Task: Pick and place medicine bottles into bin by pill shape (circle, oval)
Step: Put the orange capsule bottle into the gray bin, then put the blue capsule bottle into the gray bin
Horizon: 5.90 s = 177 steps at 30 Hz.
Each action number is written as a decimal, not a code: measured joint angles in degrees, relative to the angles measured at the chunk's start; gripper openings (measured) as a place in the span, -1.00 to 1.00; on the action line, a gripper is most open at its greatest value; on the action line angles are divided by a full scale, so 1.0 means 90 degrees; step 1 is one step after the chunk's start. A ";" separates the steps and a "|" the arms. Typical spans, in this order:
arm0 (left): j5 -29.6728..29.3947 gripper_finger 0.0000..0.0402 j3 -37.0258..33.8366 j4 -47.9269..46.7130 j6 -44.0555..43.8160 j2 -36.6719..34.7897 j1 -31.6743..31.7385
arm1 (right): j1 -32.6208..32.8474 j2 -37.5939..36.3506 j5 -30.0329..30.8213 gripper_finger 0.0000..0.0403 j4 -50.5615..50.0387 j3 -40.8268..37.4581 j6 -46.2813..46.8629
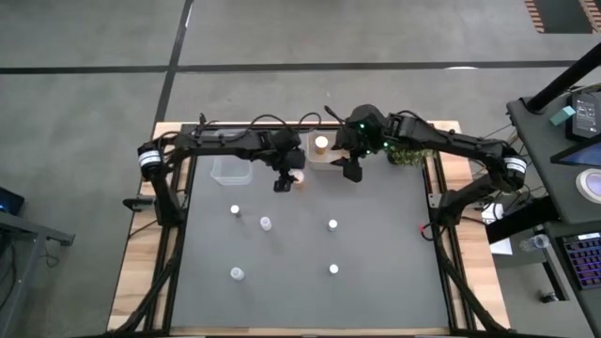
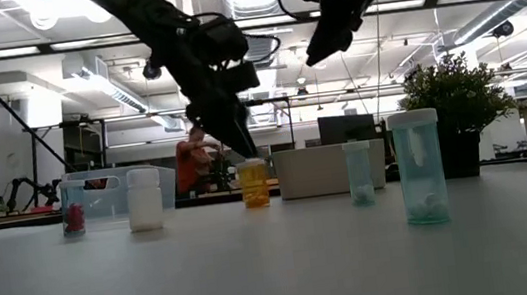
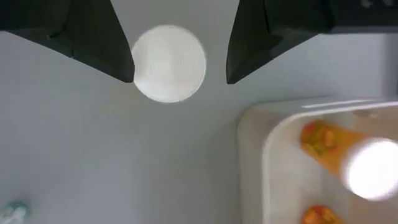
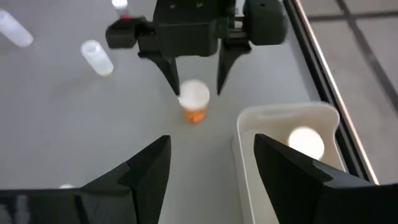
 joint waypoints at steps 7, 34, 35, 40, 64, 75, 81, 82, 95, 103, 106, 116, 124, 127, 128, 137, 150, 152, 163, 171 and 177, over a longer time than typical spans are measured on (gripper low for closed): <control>-0.0028 0.19 -0.0292 -0.0111 0.0200 -0.0893 -0.0008 | 0.0141 0.0091 0.0001 0.11 0.1581 -0.0736 0.0272; -0.0031 0.19 -0.2956 0.2986 0.0214 -0.4769 -0.0008 | 0.0479 0.3051 0.0005 0.50 0.1038 0.1362 -0.0428; -0.0038 0.19 -0.2988 0.3012 0.0214 -0.4794 -0.0008 | 0.0517 0.3133 0.0021 0.51 0.1029 0.1387 -0.0432; -0.0054 0.19 -0.3034 0.3043 0.0216 -0.4806 -0.0008 | 0.0592 0.3449 0.0059 0.49 0.0975 0.1491 -0.0394; -0.0067 0.19 -0.3065 0.3177 0.0226 -0.4806 -0.0005 | 0.0639 0.3951 0.0386 0.28 0.1134 0.1511 -0.0345; -0.0067 0.19 -0.3065 0.3184 0.0228 -0.4806 -0.0005 | 0.0644 0.3949 0.0386 0.02 0.1133 0.1511 -0.0324; -0.0067 0.19 -0.3065 0.3184 0.0228 -0.4803 -0.0005 | 0.0644 0.3727 0.0368 0.05 0.1127 0.1502 -0.0221; -0.0070 0.19 -0.3065 0.3184 0.0228 -0.4803 -0.0005 | 0.0644 0.3631 0.0350 0.05 0.1129 0.1501 -0.0199; -0.0189 0.19 -0.3067 0.3187 0.0231 -0.4803 -0.0003 | 0.0369 0.1906 0.0391 0.05 0.0499 0.1115 0.0332; -0.0189 0.19 -0.3067 0.3249 0.0231 -0.4801 -0.0003 | -0.0362 0.0927 0.1415 0.05 0.0633 -0.0079 0.1146; -0.0189 0.19 -0.3067 0.3330 0.0231 -0.4801 -0.0003 | -0.0570 0.0883 0.1529 0.05 0.0816 -0.0398 0.1171; -0.0189 0.19 -0.3067 0.3351 0.0324 -0.4801 -0.0003 | -0.0934 0.1399 0.1560 0.05 0.1274 -0.0678 0.0863; -0.0190 0.19 -0.3067 0.3357 0.0340 -0.4801 -0.0004 | -0.0978 0.2003 0.1565 0.05 0.1432 -0.0594 0.0641; -0.0191 0.19 -0.3067 0.3357 0.0340 -0.4801 -0.0003 | -0.0976 0.2129 0.1556 0.05 0.1415 -0.0531 0.0601; -0.0191 0.19 -0.3067 0.3357 0.0343 -0.4801 -0.0003 | -0.0976 0.2157 0.1554 0.05 0.1413 -0.0509 0.0595; -0.0203 0.19 -0.3067 0.3357 0.0357 -0.4801 -0.0003 | -0.0998 0.2154 0.1557 0.18 0.1398 -0.0500 0.0646; -0.0208 0.19 -0.3067 0.3359 0.0373 -0.4801 -0.0003 | -0.1000 0.1921 0.1564 0.34 0.1212 -0.0410 0.0727; -0.0209 0.19 -0.3067 0.3357 0.0335 -0.4801 -0.0003 | -0.0967 0.1741 0.1567 0.31 0.1154 -0.0403 0.0728; -0.0208 0.19 -0.3067 0.3354 -0.0404 -0.4801 -0.0008 | -0.0260 0.0347 0.1559 0.17 0.1828 -0.1007 0.0542; -0.0206 0.19 -0.3067 0.3352 -0.1237 -0.4801 -0.0015 | 0.0252 -0.0862 0.1557 0.14 0.3661 -0.2397 0.0284; -0.0206 0.19 -0.2913 0.3373 -0.1448 -0.4742 -0.0146 | 0.0584 -0.1539 0.1554 0.14 0.4872 -0.3259 0.0147</control>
